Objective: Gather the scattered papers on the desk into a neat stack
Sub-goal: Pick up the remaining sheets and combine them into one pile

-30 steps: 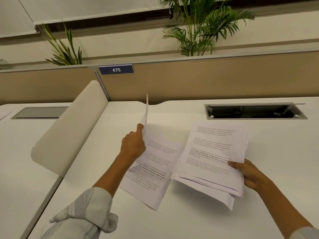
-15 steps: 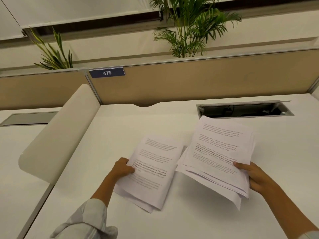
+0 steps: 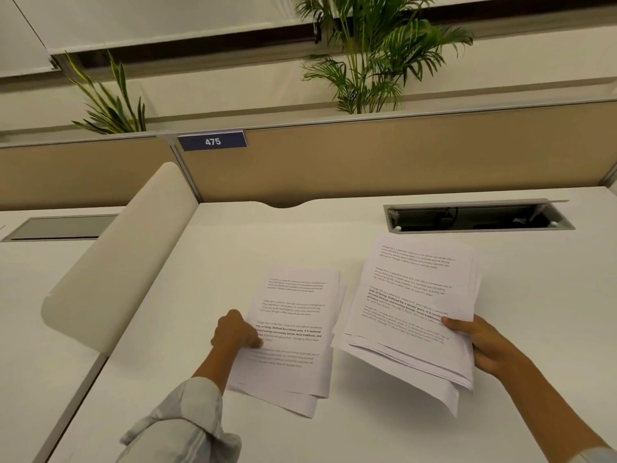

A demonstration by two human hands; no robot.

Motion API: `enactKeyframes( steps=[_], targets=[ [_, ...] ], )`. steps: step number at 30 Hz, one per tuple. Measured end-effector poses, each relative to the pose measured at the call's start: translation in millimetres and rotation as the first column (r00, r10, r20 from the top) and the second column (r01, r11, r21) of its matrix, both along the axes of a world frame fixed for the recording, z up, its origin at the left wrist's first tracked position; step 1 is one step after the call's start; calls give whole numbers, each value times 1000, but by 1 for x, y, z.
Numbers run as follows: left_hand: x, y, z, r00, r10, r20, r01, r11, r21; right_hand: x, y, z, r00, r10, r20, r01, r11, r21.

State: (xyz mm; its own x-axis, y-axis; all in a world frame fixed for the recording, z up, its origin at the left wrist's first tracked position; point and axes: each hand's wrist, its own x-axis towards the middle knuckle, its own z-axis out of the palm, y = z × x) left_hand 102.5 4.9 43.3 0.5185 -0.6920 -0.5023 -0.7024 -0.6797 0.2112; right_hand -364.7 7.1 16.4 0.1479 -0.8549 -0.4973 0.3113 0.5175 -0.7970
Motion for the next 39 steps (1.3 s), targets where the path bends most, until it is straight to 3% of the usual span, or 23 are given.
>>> enactKeyframes(
  steps=[4,9,12,17,23,27,32,34,36,39],
  targets=[
    [7,1,0,998,20,-53,-22,999,-37,1,1,-1,1000,4,9,-5,1000,19],
    [17,1,13,879,96,-467,-171,978,-120,0,2,-3,1000,2,-5,-2,999,37],
    [23,-1,32,818,63,-572,-230,947,-225,0,2,-3,1000,8,-20,-7,999,37],
    [21,-20,66,592,57,-804,-503,805,-314,6,-6,2,999,28,-38,-27,999,21],
    [-20,-33,88,391,-107,-914,-523,792,-316,29,-17,13,993,81,-91,-85,996,-41],
    [-64,-32,84,419,-143,-897,-453,823,-343,47,-26,27,989,104,-103,-114,989,-94],
    [-108,-23,65,656,-159,-738,-325,823,-466,64,-33,45,983,140,-122,-162,968,-190],
    [-114,-21,58,700,-178,-692,-275,827,-490,65,-35,48,980,154,-123,-177,963,-203],
    [-117,-22,56,655,-182,-733,-269,851,-452,64,-36,49,983,151,-109,-171,963,-207],
    [-118,-25,57,488,-145,-861,-312,892,-328,66,-37,52,977,177,-122,-202,950,-239]
  ],
)
